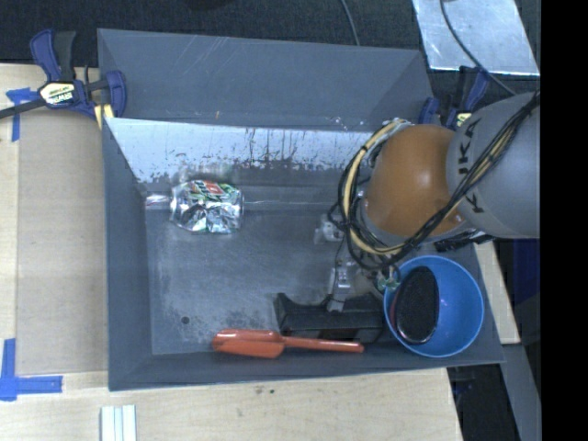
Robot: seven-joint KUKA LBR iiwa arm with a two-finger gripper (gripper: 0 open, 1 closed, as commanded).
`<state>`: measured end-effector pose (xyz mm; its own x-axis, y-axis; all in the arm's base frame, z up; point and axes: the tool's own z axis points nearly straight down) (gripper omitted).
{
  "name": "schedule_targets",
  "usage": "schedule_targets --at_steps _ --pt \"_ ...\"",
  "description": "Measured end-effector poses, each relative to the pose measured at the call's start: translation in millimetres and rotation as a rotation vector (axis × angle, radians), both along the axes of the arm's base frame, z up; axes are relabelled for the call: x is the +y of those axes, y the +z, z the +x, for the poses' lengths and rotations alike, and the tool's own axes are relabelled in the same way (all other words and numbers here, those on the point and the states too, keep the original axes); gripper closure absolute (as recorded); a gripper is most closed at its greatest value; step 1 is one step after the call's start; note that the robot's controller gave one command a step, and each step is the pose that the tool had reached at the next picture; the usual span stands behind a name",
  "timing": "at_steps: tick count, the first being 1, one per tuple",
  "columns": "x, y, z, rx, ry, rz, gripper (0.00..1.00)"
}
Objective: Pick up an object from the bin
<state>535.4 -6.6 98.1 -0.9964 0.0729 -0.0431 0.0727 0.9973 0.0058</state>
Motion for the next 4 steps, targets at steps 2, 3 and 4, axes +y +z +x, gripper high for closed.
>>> schedule_targets --at_steps 2,3,4 --pt "-3 -27 -7.9 -0.007 0.025 -0.001 1.0" --pt "-3 -15 -8.8 -0.005 0.025 -0.001 1.0" --pt "-3 12 -10.8 0.003 0.026 0.0 1.0"
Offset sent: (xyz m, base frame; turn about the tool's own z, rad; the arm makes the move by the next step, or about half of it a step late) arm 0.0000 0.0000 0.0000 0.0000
